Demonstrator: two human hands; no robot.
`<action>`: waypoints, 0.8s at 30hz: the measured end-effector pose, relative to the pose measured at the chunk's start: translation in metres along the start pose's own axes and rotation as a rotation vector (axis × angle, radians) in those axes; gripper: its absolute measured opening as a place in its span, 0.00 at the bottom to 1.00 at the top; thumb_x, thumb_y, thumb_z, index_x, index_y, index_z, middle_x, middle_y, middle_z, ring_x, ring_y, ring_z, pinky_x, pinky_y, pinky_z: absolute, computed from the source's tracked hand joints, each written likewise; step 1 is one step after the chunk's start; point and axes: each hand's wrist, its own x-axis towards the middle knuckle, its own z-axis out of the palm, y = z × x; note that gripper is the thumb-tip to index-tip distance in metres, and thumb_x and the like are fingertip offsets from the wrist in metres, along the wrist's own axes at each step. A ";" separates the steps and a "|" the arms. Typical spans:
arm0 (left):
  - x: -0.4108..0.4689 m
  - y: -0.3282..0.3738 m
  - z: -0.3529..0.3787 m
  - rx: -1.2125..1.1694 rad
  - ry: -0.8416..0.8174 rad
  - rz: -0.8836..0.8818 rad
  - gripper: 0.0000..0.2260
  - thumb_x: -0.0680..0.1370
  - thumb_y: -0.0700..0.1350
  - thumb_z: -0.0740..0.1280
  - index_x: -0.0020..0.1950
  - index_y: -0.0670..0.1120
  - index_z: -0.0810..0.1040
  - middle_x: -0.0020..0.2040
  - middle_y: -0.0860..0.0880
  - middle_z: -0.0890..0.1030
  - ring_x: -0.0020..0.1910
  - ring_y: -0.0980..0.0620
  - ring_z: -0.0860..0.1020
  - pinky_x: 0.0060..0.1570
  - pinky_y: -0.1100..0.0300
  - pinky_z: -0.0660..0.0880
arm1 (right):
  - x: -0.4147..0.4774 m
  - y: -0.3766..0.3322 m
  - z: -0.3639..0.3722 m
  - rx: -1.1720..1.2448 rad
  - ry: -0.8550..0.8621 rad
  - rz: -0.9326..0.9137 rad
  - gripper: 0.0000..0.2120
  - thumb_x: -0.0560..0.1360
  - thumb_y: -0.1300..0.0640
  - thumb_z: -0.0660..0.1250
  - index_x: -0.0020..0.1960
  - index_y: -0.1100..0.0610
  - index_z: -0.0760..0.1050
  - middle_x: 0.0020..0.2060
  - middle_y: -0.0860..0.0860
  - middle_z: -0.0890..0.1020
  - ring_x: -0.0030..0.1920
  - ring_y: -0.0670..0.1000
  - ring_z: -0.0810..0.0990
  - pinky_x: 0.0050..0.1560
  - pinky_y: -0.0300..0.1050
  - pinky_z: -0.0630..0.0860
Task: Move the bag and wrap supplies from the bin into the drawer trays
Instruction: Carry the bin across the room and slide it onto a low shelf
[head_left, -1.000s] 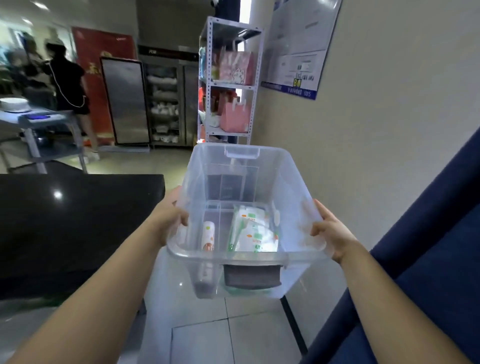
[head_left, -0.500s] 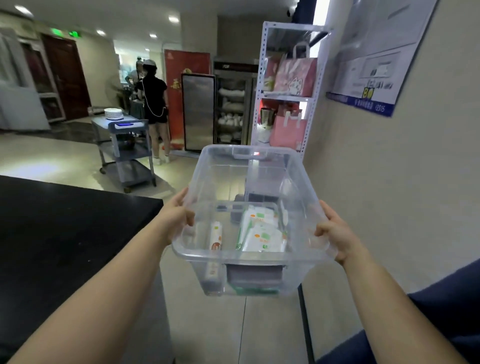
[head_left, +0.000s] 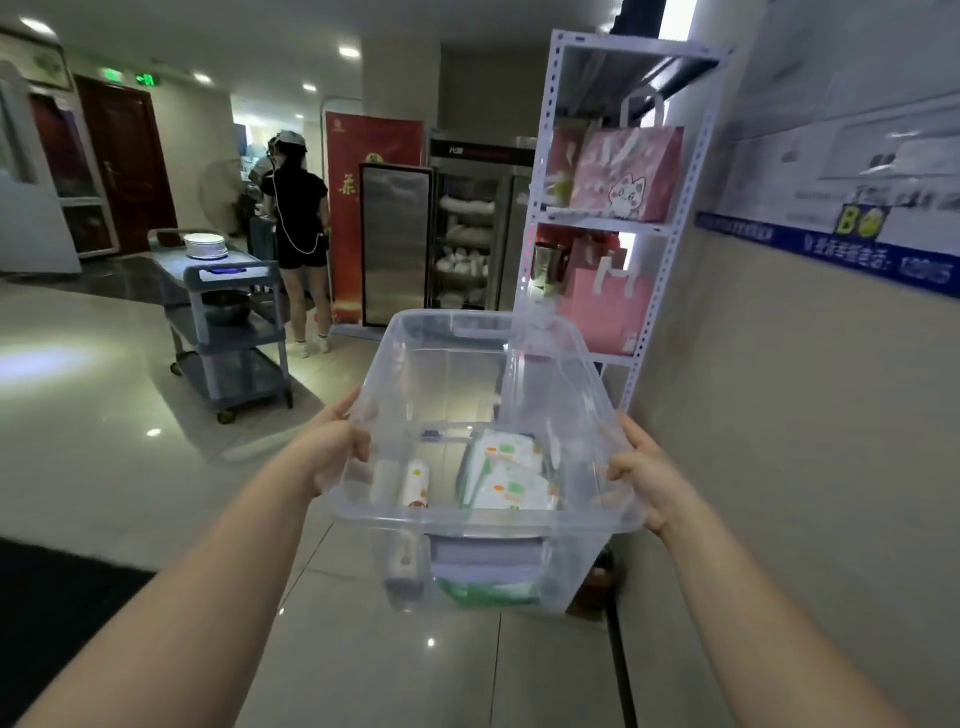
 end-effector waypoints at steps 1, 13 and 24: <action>0.026 0.006 -0.004 0.002 0.001 -0.005 0.45 0.64 0.23 0.58 0.76 0.56 0.59 0.69 0.49 0.70 0.49 0.45 0.76 0.45 0.38 0.79 | 0.024 -0.003 0.005 0.004 -0.015 -0.002 0.42 0.60 0.75 0.55 0.70 0.47 0.68 0.66 0.53 0.74 0.63 0.59 0.74 0.56 0.56 0.75; 0.269 0.015 -0.052 -0.023 0.086 -0.095 0.50 0.56 0.26 0.57 0.74 0.60 0.61 0.73 0.48 0.65 0.56 0.40 0.75 0.42 0.42 0.79 | 0.296 0.044 0.071 0.049 -0.078 0.131 0.41 0.65 0.76 0.55 0.70 0.42 0.67 0.63 0.48 0.76 0.58 0.59 0.78 0.45 0.54 0.80; 0.511 0.063 -0.130 -0.019 0.343 -0.071 0.43 0.66 0.21 0.54 0.76 0.53 0.60 0.72 0.45 0.64 0.62 0.39 0.72 0.52 0.41 0.75 | 0.600 0.064 0.181 0.125 -0.215 0.220 0.42 0.69 0.76 0.53 0.74 0.44 0.58 0.71 0.40 0.67 0.62 0.55 0.74 0.44 0.47 0.74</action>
